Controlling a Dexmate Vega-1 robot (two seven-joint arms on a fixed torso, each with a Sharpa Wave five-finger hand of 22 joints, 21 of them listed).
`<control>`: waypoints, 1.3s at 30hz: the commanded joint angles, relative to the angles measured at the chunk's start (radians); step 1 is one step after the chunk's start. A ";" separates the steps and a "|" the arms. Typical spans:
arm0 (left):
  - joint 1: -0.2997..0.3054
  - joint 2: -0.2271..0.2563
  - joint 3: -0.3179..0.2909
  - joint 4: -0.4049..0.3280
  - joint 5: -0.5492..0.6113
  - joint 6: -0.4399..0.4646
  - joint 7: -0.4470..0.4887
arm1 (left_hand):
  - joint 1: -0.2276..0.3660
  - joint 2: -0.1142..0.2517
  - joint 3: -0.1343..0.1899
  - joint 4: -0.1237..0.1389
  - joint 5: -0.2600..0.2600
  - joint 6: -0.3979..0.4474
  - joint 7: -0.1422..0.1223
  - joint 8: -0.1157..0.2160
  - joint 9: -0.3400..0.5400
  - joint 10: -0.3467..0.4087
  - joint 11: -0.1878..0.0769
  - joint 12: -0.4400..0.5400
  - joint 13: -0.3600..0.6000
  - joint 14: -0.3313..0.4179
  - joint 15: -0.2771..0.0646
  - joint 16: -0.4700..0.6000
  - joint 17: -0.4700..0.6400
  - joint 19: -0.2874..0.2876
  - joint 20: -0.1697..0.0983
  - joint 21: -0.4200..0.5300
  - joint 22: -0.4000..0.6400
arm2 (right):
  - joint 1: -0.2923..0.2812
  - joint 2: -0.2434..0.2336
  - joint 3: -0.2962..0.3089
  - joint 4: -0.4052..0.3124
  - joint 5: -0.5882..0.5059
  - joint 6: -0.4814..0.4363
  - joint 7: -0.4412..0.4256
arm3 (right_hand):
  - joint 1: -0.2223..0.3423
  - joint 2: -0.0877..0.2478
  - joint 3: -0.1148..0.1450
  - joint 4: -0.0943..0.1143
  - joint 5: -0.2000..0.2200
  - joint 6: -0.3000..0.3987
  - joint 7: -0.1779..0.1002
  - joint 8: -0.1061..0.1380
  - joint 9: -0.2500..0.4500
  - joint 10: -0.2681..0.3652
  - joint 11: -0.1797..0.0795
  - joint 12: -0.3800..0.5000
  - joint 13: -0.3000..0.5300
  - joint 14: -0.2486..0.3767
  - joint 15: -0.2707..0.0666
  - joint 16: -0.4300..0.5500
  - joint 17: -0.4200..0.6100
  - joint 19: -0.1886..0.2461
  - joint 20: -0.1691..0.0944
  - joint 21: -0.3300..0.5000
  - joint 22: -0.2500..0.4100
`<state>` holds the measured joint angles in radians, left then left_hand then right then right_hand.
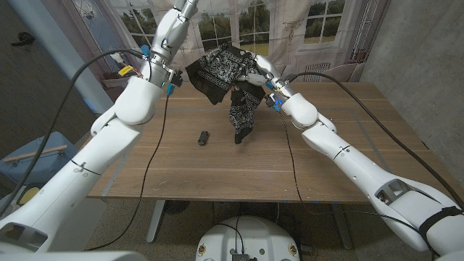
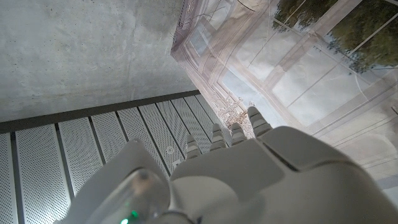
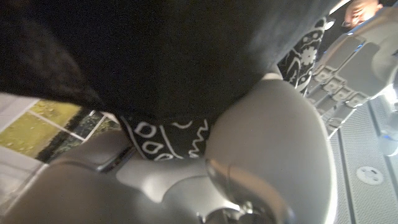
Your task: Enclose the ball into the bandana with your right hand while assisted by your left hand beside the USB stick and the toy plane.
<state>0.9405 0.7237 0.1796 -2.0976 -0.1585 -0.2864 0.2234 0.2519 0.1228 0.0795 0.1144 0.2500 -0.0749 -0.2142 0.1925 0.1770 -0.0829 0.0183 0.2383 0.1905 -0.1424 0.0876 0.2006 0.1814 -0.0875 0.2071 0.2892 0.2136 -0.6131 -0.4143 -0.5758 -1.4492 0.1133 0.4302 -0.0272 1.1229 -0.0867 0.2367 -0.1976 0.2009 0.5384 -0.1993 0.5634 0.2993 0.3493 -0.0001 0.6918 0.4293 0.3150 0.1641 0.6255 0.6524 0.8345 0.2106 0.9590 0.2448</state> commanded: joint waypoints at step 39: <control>0.003 -0.049 -0.012 0.038 -0.049 -0.084 -0.104 | 0.007 0.000 0.002 -0.010 -0.005 0.013 -0.004 -0.001 -0.002 -0.003 0.004 -0.007 0.002 -0.014 -0.010 -0.010 0.000 -0.006 0.005 -0.005 -0.001 | -0.090 -0.169 -0.013 -0.124 -0.082 -0.109 -0.044 | 0.291 0.238 0.115 0.039 0.004 0.151 0.130 0.029 0.010 0.317 -0.012 0.017 0.024 0.706 -0.384 -0.107 0.003 0.194 -0.431 0.075 -0.010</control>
<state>0.9434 0.6800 0.1656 -2.0502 -0.2139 -0.3863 0.1159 0.2518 0.1229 0.0795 0.1061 0.2500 -0.0662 -0.2158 0.1925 0.1720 -0.0830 0.0183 0.2317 0.1908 -0.1518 0.0786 0.1937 0.1817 -0.0878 0.2071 0.2890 0.2113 -0.7167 -0.6339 -0.6097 -1.5909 -0.0851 0.1320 -0.1094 1.1451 -0.1089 0.2369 -0.1977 0.2005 0.5629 -0.1888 0.5869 0.3045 0.4026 0.0071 0.6854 0.4353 0.4059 0.1725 0.5211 0.6508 0.8345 0.2106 1.0263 0.2317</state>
